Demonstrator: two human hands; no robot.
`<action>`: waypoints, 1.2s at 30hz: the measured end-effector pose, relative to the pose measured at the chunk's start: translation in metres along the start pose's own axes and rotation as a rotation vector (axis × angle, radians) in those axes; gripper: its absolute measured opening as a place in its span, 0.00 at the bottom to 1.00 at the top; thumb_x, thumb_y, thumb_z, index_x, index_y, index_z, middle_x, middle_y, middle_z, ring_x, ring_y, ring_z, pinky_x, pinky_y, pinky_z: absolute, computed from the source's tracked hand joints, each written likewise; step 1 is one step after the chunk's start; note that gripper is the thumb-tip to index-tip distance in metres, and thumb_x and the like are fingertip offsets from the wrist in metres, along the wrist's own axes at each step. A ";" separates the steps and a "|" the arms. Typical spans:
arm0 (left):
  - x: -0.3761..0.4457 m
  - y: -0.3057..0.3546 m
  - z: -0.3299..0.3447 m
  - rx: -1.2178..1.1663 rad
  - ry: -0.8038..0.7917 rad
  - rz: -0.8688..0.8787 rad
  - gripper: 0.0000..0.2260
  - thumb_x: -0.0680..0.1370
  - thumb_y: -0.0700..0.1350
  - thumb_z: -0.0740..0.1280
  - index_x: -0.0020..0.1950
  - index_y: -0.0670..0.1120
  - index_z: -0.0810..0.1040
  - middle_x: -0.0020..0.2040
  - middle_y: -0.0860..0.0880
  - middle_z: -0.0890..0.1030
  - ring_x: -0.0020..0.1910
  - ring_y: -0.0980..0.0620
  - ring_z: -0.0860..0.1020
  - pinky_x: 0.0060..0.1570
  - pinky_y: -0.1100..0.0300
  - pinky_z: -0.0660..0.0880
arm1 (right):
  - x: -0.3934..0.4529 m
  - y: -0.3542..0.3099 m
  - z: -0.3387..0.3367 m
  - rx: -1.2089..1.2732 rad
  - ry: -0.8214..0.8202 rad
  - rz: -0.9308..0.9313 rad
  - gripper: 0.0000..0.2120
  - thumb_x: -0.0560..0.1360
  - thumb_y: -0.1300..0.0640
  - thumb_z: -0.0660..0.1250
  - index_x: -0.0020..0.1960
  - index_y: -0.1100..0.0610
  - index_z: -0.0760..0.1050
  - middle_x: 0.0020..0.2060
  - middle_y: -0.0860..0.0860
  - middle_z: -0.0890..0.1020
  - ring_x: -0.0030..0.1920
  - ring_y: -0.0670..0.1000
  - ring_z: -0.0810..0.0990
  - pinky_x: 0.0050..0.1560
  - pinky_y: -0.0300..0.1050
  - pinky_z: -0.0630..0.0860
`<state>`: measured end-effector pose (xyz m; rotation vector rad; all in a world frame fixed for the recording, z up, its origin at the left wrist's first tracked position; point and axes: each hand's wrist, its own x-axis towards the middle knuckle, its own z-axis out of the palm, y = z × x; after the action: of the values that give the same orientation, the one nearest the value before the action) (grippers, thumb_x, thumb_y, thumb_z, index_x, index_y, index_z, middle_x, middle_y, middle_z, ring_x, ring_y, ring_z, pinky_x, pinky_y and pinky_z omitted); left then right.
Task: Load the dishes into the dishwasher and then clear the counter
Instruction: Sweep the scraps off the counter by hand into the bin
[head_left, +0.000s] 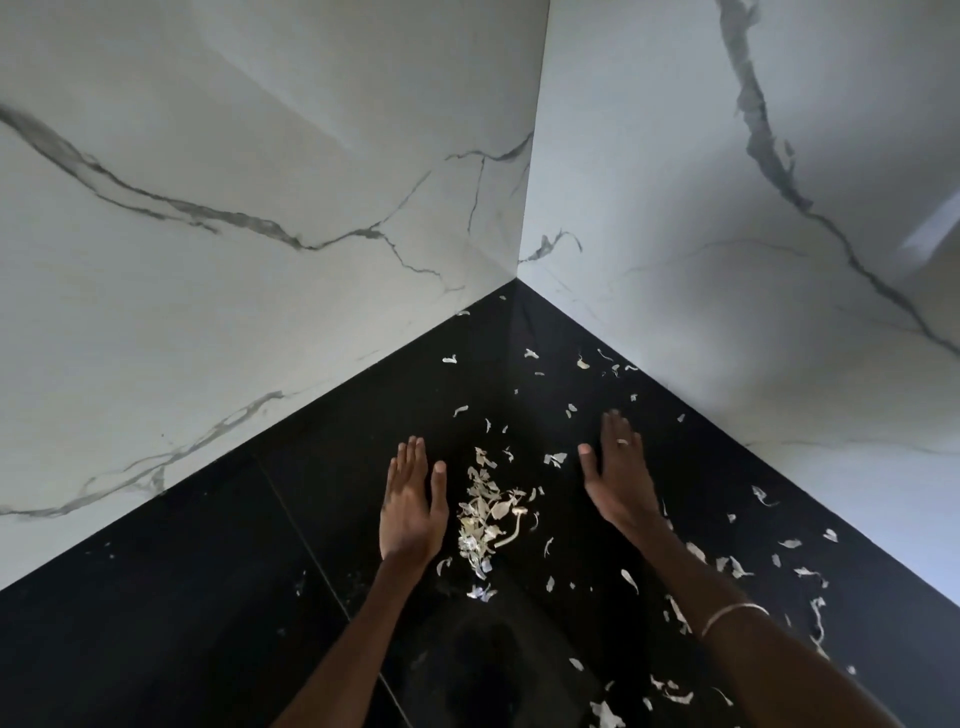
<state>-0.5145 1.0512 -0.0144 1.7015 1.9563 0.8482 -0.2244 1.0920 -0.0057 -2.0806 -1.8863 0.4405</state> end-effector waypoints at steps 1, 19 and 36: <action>0.001 -0.001 0.000 -0.003 -0.011 -0.005 0.30 0.82 0.62 0.44 0.79 0.45 0.59 0.79 0.49 0.58 0.78 0.57 0.51 0.78 0.58 0.50 | -0.005 -0.010 0.006 -0.025 -0.028 -0.078 0.33 0.82 0.42 0.49 0.80 0.60 0.48 0.79 0.56 0.50 0.79 0.54 0.47 0.79 0.52 0.47; -0.021 0.013 -0.010 -0.575 0.171 -0.058 0.24 0.82 0.54 0.57 0.73 0.41 0.69 0.72 0.48 0.72 0.74 0.55 0.66 0.72 0.58 0.65 | 0.073 0.031 -0.019 -0.023 -0.056 0.111 0.35 0.82 0.42 0.50 0.80 0.62 0.45 0.79 0.58 0.48 0.79 0.54 0.44 0.78 0.53 0.41; -0.018 0.013 -0.013 -0.596 0.153 -0.088 0.23 0.81 0.53 0.60 0.72 0.44 0.71 0.71 0.53 0.73 0.73 0.54 0.68 0.70 0.50 0.68 | 0.137 -0.010 -0.005 0.017 -0.144 -0.190 0.34 0.82 0.42 0.55 0.79 0.60 0.52 0.79 0.56 0.53 0.79 0.53 0.49 0.79 0.51 0.46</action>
<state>-0.5103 1.0324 0.0029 1.2204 1.6199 1.3895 -0.2186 1.2291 -0.0004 -1.8809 -2.1295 0.5715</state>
